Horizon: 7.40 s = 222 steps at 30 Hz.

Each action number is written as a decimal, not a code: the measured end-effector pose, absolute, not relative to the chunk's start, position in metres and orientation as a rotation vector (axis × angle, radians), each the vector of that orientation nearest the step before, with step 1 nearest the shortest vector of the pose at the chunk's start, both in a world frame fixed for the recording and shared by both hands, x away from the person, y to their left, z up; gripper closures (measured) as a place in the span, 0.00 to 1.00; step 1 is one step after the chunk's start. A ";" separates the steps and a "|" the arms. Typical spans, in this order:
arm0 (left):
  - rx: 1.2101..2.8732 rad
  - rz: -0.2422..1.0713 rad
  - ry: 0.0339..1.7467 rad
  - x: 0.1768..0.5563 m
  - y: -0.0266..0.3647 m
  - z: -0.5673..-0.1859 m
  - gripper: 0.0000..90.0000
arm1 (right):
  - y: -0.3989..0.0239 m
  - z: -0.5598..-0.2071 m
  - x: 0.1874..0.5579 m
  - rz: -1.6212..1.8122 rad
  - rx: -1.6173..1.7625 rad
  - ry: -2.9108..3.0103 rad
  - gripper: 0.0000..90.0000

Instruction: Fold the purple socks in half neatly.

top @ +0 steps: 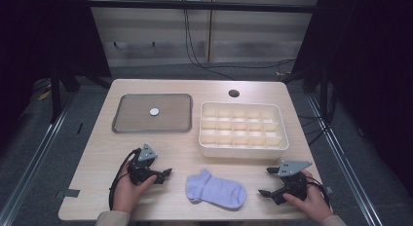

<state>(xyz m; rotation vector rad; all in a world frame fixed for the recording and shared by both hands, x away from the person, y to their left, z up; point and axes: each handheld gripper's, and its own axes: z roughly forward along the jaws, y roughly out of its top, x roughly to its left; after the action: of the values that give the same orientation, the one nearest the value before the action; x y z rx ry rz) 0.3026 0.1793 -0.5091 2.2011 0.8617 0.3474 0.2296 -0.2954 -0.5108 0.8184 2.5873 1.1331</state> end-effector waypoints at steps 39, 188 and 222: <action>2.210 0.348 0.925 0.300 0.173 -0.505 0.18 | -0.278 -0.495 0.220 1.114 0.813 2.661 0.62; 2.368 -0.257 0.749 0.279 0.055 -0.421 0.90 | -0.221 -0.498 0.217 1.156 0.774 2.772 1.00; 2.417 -0.284 0.686 0.277 0.020 -0.431 0.90 | -0.219 -0.499 0.218 1.172 0.785 2.759 1.00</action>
<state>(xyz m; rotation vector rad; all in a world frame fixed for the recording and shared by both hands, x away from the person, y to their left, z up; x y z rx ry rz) 0.2770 0.0195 -0.4307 2.4171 0.6864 -0.2841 0.2178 -0.2188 -0.4988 0.7851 2.7592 1.1716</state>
